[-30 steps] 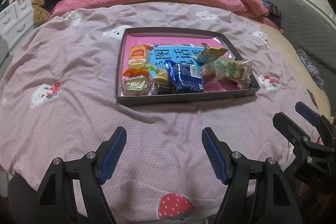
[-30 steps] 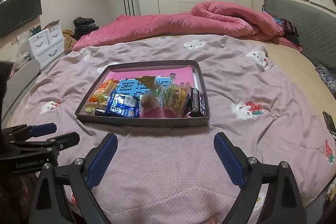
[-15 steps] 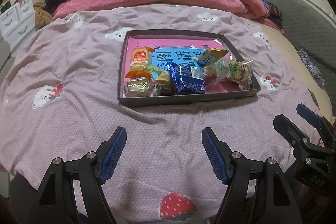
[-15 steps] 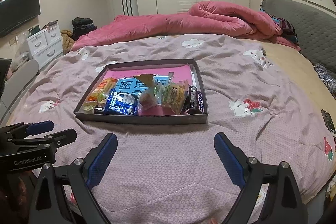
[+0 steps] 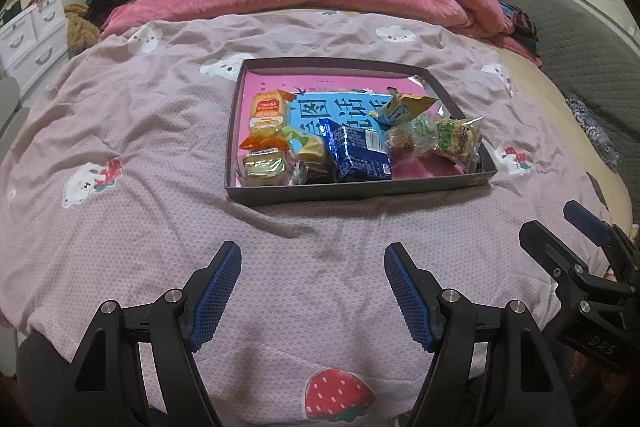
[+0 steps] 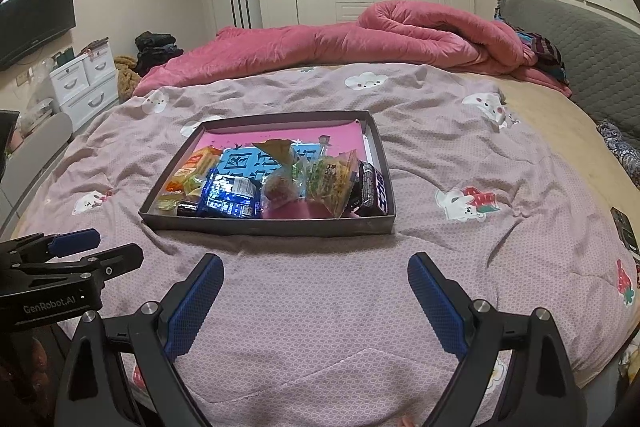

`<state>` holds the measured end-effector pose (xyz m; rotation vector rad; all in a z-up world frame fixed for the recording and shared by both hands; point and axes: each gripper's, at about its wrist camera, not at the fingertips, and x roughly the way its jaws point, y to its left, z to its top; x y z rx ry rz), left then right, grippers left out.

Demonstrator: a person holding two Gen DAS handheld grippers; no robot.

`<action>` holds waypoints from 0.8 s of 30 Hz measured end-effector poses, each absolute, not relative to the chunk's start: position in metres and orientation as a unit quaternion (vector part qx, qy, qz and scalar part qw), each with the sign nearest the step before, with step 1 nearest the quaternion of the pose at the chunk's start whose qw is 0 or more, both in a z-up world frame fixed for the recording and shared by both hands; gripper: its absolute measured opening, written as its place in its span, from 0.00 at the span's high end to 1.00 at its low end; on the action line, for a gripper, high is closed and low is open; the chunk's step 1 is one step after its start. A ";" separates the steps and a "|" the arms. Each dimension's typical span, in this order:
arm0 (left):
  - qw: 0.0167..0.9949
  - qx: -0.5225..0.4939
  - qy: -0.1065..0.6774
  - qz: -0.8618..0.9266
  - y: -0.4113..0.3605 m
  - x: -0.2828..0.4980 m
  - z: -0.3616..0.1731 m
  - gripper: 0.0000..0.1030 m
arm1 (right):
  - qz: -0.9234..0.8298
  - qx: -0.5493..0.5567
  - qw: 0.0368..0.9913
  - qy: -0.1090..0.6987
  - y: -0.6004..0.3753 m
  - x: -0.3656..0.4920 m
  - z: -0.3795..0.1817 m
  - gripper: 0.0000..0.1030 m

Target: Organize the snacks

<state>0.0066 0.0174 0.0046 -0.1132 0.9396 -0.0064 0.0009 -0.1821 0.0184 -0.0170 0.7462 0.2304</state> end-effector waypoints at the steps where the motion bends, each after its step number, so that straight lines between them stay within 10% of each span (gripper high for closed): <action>1: 0.890 -0.054 0.452 -0.003 0.018 0.007 0.004 0.27 | 0.112 -0.009 0.925 0.364 -0.182 0.001 0.018 0.09; 24: 0.892 -0.055 0.449 -0.002 0.021 0.007 0.006 0.27 | 0.113 -0.013 0.923 0.368 -0.182 0.002 0.016 0.09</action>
